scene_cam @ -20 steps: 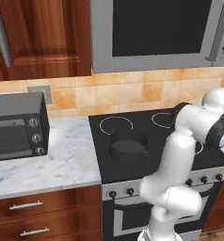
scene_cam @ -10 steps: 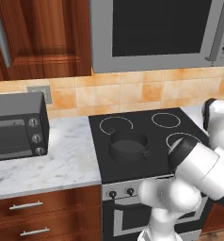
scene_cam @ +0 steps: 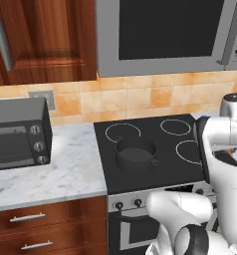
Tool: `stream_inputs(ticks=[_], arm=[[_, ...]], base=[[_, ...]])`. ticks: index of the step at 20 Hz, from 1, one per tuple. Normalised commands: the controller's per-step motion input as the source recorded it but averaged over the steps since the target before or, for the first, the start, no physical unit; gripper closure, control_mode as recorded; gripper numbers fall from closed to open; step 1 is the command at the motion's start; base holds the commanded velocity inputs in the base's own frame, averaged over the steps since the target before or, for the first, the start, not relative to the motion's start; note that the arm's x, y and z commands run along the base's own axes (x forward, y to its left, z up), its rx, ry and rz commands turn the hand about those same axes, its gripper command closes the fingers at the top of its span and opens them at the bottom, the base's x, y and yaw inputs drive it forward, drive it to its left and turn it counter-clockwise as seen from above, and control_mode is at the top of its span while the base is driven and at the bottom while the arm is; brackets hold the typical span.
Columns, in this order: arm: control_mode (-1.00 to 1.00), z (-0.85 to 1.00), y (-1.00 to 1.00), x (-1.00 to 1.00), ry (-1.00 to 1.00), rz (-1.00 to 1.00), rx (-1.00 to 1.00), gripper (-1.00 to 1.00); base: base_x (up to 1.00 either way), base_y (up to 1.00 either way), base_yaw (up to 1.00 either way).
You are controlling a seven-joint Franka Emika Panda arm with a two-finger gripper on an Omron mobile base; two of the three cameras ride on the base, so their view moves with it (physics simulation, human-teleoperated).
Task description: Retrieve the frozen meat and place it in the pot on a burner. Then turn the burner on.
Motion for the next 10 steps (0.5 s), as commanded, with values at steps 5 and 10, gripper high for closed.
stream_inputs(ticks=[5,10], arm=[[-1.0,0.39,0.54,-0.1,-0.04,0.37,0.02,1.0],[-1.0,0.31,0.27,0.01,-0.07,0.49,0.05,1.0]], base=[[0.0,0.0,0.0],[0.0,0.0,0.0]])
